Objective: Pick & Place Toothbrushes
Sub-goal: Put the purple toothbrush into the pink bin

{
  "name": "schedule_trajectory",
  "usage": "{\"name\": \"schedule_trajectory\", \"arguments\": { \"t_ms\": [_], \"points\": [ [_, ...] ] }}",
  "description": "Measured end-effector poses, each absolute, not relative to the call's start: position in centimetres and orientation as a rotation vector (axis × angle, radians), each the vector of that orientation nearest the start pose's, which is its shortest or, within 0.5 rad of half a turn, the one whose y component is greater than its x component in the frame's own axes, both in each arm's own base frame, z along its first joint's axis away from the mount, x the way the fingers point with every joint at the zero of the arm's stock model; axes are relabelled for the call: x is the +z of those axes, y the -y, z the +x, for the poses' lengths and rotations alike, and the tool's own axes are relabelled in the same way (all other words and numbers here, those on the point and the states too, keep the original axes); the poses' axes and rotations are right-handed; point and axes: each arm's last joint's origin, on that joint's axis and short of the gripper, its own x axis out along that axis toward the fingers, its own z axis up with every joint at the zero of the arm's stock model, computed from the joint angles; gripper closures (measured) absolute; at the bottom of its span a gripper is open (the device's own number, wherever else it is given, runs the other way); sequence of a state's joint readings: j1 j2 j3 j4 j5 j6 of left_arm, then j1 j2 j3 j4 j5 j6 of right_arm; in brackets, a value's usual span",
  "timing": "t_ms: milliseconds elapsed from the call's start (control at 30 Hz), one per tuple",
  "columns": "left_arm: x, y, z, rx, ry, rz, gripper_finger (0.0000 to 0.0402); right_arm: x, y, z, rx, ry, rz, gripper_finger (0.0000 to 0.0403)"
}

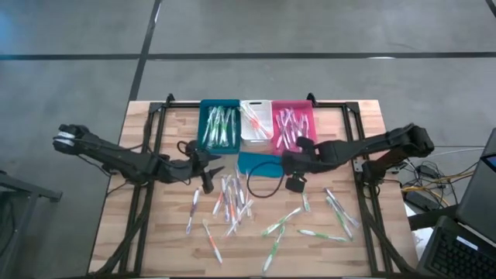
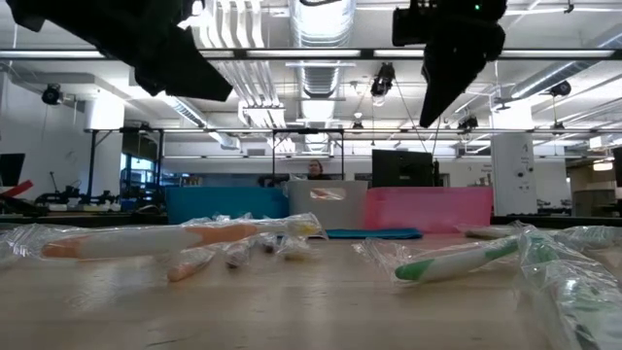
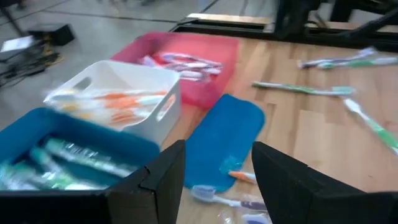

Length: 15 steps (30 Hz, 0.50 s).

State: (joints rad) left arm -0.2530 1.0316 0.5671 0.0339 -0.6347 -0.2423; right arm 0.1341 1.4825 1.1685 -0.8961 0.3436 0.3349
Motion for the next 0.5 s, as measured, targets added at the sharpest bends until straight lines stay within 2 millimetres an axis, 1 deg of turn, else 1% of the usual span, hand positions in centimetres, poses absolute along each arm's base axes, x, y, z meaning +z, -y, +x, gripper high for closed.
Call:
{"name": "schedule_trajectory", "arguments": {
  "t_ms": [100,233,333,433,500],
  "points": [
    [23.4,4.1,20.8,0.452,-0.361,-0.067,0.0211,24.7,-2.8,28.0,-0.37,-1.126,-0.001,0.0381],
    [23.9,5.2,20.7,0.452,-0.372,-0.094,0.0211,23.4,-2.7,27.7,-0.353,-1.13,-0.028,0.0391],
    [23.9,6.1,21.0,0.446,-0.39,-0.094,0.0211,22.9,-2.7,27.6,-0.341,-1.135,-0.046,0.0393],
    [23.4,6.9,21.3,0.442,-0.426,-0.096,0.0211,22.7,-2.7,27.4,-0.342,-1.141,-0.048,0.0394],
    [22.4,7.4,21.5,0.455,-0.475,-0.116,0.0211,22.6,-2.7,27.2,-0.34,-1.141,-0.05,0.0394]
  ]
}}
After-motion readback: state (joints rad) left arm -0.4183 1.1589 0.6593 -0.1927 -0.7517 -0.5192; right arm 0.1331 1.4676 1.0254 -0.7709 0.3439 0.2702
